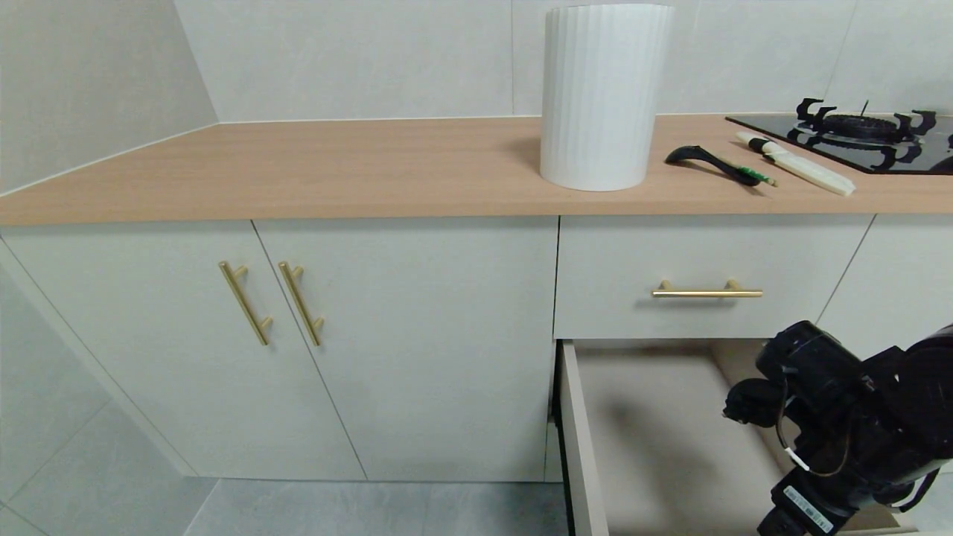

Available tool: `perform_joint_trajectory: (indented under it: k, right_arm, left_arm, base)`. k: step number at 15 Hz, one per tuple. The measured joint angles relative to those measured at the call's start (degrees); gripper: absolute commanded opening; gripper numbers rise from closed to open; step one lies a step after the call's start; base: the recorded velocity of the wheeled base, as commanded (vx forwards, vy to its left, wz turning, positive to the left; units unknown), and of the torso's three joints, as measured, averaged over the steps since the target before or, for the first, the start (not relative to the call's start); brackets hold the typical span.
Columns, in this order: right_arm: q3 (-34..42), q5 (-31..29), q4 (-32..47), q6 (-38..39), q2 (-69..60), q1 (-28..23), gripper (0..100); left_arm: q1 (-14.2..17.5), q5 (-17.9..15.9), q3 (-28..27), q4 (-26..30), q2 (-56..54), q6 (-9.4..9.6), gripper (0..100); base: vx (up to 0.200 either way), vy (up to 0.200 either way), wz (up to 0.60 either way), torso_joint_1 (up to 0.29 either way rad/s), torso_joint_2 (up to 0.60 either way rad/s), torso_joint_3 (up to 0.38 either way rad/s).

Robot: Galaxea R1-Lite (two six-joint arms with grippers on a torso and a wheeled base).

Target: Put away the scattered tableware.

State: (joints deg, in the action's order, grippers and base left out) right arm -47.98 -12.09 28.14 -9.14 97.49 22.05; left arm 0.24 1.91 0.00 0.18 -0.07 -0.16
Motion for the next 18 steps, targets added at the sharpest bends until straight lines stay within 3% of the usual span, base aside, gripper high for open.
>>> perform_joint_trajectory:
  k: [7, 13, 15, 17, 18]
  right_arm:
    - [0.02, -0.11, 9.41, -1.34, -0.24, 4.46, 100]
    - [-2.73, -0.05, 9.44, 0.23, 0.04, 4.44, 100]
    - [-5.18, 0.2, 8.12, 7.62, 0.28, 4.13, 100]
    - [-9.35, 0.57, 0.55, 18.38, 0.5, 3.41, 100]
    - [-10.34, 0.68, -1.76, 19.96, 0.52, 2.23, 100]
  left_arm:
    - [-0.04, 0.0, 0.0, 0.0, 0.0, 0.0, 100]
    - [0.0, 0.0, 0.0, 0.0, 0.0, 0.0, 100]
    - [0.0, 0.0, 0.0, 0.0, 0.0, 0.0, 100]
    - [-0.04, 0.0, 0.0, 0.0, 0.0, 0.0, 100]
    - [0.0, 0.02, 0.0, 0.0, 0.0, 0.0, 100]
  base:
    - [0.0, 0.0, 0.0, 0.0, 0.0, 0.0]
    - [0.0, 0.0, 0.0, 0.0, 0.0, 0.0]
    - [0.0, 0.0, 0.0, 0.0, 0.0, 0.0]
    - [0.0, 0.0, 0.0, 0.0, 0.0, 0.0]
    - [0.0, 0.0, 0.0, 0.0, 0.0, 0.0]
